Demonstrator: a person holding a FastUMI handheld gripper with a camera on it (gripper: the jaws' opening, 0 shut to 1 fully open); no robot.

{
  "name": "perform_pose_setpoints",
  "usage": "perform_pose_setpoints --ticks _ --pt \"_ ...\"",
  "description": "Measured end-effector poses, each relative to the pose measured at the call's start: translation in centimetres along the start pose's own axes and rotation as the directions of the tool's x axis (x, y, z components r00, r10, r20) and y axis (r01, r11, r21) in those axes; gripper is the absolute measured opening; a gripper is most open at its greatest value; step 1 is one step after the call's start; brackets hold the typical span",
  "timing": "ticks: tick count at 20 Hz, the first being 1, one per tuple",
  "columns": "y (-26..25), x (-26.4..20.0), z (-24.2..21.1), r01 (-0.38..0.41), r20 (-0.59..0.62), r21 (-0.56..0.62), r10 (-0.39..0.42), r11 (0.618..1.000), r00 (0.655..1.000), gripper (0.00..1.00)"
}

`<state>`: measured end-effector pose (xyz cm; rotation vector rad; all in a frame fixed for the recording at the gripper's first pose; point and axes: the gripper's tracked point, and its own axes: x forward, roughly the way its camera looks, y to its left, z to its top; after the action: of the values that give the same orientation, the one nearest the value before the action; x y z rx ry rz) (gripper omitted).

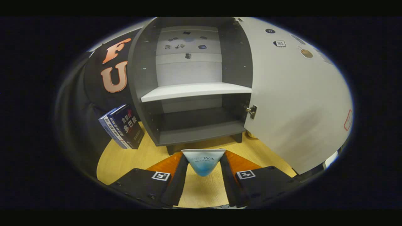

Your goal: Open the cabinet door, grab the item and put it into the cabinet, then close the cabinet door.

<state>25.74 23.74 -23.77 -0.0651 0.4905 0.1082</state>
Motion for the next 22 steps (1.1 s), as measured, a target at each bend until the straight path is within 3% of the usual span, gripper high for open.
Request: perform_pose_setpoints --ticks 4,12,17,22 --pt "1.7 -0.7 6.1 -0.058 0.035 -0.073 0.06 0.996 0.998 0.63" --pt "3.0 -0.7 17.8 -0.074 0.135 -0.13 0.092 0.989 0.987 0.63" --pt "2.8 1.9 23.0 -0.045 0.168 -0.166 0.073 0.985 0.983 0.62" --pt "2.9 6.7 25.3 -0.038 0.17 -0.164 0.066 0.986 0.983 0.62"
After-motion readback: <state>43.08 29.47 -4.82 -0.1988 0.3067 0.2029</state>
